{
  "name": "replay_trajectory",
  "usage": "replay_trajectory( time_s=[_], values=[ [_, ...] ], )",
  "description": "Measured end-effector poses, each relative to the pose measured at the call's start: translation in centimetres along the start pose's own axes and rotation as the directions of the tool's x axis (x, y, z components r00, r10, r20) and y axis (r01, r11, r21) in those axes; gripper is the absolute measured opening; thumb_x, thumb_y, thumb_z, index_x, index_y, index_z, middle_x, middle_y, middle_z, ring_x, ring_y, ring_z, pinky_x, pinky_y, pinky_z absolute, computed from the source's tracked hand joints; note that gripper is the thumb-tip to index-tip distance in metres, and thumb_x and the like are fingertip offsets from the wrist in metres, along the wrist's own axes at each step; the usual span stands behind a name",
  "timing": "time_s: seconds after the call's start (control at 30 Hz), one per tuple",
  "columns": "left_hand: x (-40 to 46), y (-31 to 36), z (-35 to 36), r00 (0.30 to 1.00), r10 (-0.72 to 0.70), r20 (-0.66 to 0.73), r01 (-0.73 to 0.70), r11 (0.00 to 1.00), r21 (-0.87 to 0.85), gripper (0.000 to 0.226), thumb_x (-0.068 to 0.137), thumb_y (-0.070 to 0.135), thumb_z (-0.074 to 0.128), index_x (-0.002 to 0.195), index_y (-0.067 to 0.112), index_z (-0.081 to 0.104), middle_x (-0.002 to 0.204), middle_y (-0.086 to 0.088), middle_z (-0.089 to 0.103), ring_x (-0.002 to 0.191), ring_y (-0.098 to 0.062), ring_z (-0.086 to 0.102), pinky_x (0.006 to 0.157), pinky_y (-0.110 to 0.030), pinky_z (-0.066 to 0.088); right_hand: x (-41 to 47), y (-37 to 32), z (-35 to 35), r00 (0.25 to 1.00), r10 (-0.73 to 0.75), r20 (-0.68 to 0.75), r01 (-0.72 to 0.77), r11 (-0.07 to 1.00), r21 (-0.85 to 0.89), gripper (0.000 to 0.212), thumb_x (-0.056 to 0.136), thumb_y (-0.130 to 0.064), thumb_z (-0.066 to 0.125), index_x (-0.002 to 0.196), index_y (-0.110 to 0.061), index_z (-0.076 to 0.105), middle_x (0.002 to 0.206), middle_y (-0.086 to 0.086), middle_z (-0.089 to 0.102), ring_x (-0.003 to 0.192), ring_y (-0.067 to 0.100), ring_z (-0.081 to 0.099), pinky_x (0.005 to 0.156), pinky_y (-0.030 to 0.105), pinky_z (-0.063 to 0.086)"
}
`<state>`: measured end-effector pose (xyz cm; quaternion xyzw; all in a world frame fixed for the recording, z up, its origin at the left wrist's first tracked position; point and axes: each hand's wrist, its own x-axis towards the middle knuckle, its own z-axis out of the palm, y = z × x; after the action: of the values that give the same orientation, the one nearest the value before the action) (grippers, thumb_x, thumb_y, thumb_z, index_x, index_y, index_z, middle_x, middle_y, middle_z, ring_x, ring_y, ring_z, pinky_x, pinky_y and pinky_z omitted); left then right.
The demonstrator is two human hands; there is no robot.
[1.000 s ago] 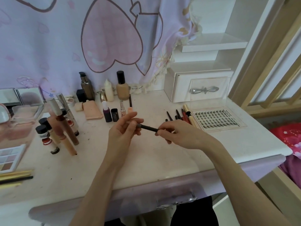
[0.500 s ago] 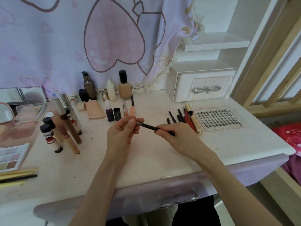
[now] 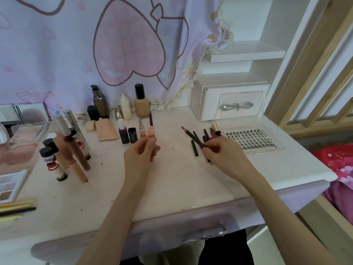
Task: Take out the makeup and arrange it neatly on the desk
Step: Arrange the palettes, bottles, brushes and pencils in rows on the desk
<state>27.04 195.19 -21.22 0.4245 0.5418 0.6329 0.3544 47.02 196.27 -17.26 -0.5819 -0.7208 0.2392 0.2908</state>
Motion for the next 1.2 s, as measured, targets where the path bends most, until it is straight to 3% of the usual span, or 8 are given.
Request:
replay_trajectory(
  time_s=[0.2,0.27,0.4,0.5,0.67,0.77,1.03,1.2],
  values=[
    [1.0,0.0,2.5,0.991,-0.036,0.126,-0.032,0.868,0.496,0.014,0.086,0.028,0.062,0.079,0.019,0.069,0.073,0.003,0.068,0.069,0.001,0.057,0.078,-0.024,0.044,4.2,-1.8,0.7,0.979,0.184,0.093,-0.181,0.983,-0.035,0.02,0.08,-0.014,0.062,0.076,0.006,0.066,0.061,0.007,0.046,0.049,0.014,0.04,0.043,0.017,0.032],
    [1.4,0.1,3.2,0.994,-0.062,0.085,0.011,0.865,0.502,0.024,0.083,0.029,0.066,0.1,0.012,0.062,0.088,-0.004,0.069,0.085,-0.012,0.061,0.082,-0.028,0.045,5.4,-2.0,1.4,0.974,0.2,0.106,-0.195,0.979,-0.058,0.025,0.078,-0.011,0.064,0.088,0.011,0.066,0.066,0.01,0.051,0.058,0.019,0.048,0.055,0.021,0.039],
    [1.7,0.1,4.7,0.997,-0.016,0.078,-0.026,0.864,0.504,0.024,0.081,0.024,0.069,0.091,0.013,0.049,0.074,-0.001,0.062,0.088,-0.023,0.062,0.073,-0.032,0.045,7.1,-2.3,2.5,0.971,0.199,0.131,-0.18,0.974,-0.14,0.022,0.078,-0.013,0.067,0.089,0.006,0.065,0.082,0.017,0.063,0.08,0.028,0.063,0.069,0.029,0.05],
    [2.0,0.0,5.4,0.997,0.024,0.075,-0.062,0.83,0.554,0.019,0.083,0.021,0.067,0.092,0.011,0.053,0.074,0.009,0.051,0.104,-0.027,0.058,0.078,-0.033,0.045,7.7,-2.3,2.9,0.975,0.192,0.113,-0.164,0.962,-0.217,0.016,0.079,-0.013,0.066,0.074,-0.001,0.056,0.08,0.015,0.058,0.075,0.028,0.059,0.058,0.027,0.047],
    [2.8,-0.2,5.9,0.996,-0.023,0.082,-0.035,0.77,0.637,0.023,0.086,0.021,0.063,0.105,0.009,0.058,0.099,-0.011,0.066,0.096,-0.024,0.06,0.084,-0.034,0.046,7.9,-1.6,3.2,0.984,0.169,0.062,-0.147,0.955,-0.257,0.007,0.081,-0.006,0.06,0.078,0.0,0.057,0.083,0.015,0.059,0.074,0.027,0.058,0.064,0.03,0.048],
    [2.8,-0.2,6.3,0.995,-0.03,0.093,-0.036,0.774,0.633,0.025,0.086,0.023,0.063,0.105,0.008,0.058,0.099,-0.01,0.065,0.097,-0.023,0.058,0.085,-0.032,0.044,8.0,-1.1,3.2,0.989,0.143,0.05,-0.125,0.957,-0.261,0.018,0.08,-0.008,0.062,0.094,0.002,0.065,0.095,0.014,0.065,0.088,0.026,0.061,0.07,0.031,0.049],
    [2.4,0.2,7.5,0.993,-0.071,0.095,0.006,0.833,0.554,0.025,0.084,0.011,0.061,0.107,0.003,0.063,0.09,-0.011,0.069,0.094,-0.023,0.061,0.088,-0.035,0.047,7.9,-0.4,2.8,0.993,0.115,0.002,-0.113,0.973,-0.201,0.017,0.079,-0.005,0.061,0.091,-0.004,0.073,0.095,0.013,0.07,0.089,0.025,0.064,0.075,0.028,0.052],
    [2.4,0.2,7.4,0.991,-0.044,0.123,-0.032,0.833,0.553,0.028,0.085,0.009,0.056,0.112,0.005,0.063,0.109,-0.01,0.064,0.103,-0.02,0.057,0.085,-0.025,0.042,7.8,-0.4,2.7,0.995,0.101,-0.003,-0.1,0.974,-0.206,0.017,0.08,-0.004,0.059,0.09,0.002,0.072,0.093,0.017,0.07,0.087,0.027,0.065,0.079,0.035,0.054]
  ],
)
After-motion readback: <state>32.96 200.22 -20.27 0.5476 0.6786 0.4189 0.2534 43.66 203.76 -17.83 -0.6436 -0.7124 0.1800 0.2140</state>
